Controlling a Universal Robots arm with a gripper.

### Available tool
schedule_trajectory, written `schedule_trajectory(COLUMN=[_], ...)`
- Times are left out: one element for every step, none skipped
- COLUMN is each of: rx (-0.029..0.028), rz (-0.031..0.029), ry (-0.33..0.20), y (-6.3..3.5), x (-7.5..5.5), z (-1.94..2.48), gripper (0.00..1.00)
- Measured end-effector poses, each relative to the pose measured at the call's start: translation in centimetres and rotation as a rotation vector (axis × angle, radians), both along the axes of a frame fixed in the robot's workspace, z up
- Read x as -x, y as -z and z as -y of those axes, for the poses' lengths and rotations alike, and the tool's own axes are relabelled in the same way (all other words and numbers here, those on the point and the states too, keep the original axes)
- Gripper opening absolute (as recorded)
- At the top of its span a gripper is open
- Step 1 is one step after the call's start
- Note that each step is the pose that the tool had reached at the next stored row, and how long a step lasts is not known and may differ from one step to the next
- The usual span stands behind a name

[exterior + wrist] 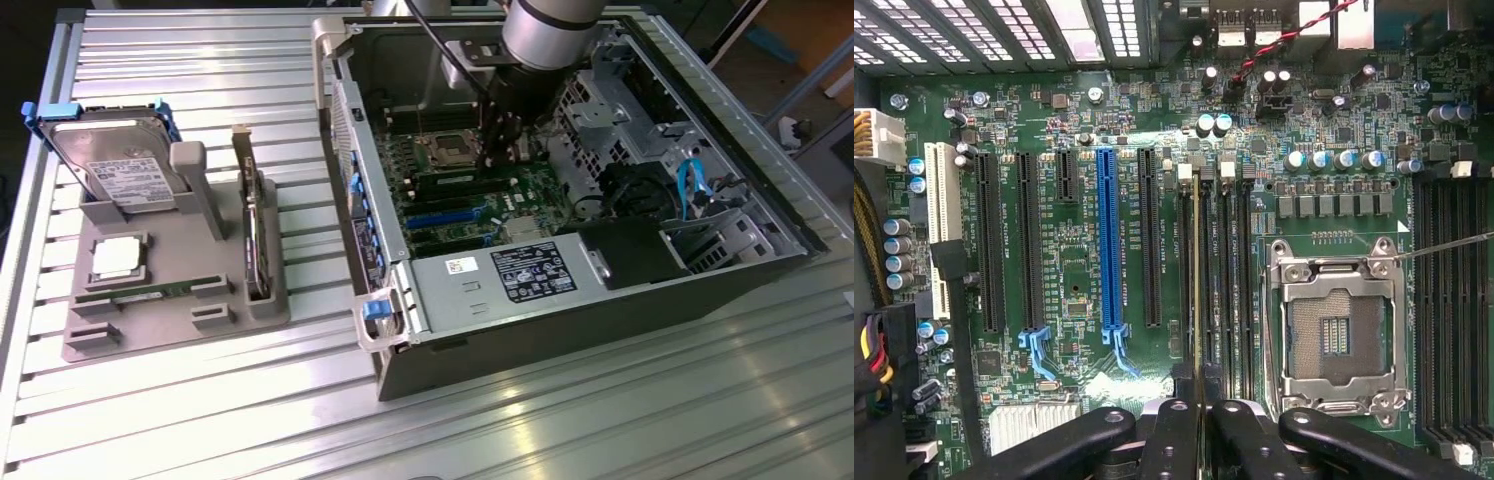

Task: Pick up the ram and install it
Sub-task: 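Insert the ram into the slot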

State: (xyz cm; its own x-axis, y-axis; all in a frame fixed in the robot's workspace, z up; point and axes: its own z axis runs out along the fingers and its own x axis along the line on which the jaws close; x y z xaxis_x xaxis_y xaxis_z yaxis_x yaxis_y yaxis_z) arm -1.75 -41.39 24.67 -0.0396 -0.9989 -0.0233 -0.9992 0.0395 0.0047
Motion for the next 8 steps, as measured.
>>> schedule_trajectory(rx=[0.0001, 0.0005, 0.0004, 0.0004, 0.0005, 0.0006, 0.0007, 0.0008], rz=[0.0, -0.0002, -0.0001, -0.0001, -0.0002, -0.0002, -0.0002, -0.0003], ry=[0.0, 0.0, 0.0, 0.0, 0.0, 0.0, 0.0, 0.0], y=[0.05, 0.13, 0.2, 0.25, 0.31, 0.35, 0.37, 0.37], x=[0.0, 0.0, 0.0, 0.0, 0.0, 0.0, 0.0, 0.0], z=[0.0, 0.0, 0.0, 0.0, 0.0, 0.01, 0.01, 0.01], gripper=[0.12, 0.12, 0.12, 0.12, 0.12, 0.12, 0.12, 0.12])
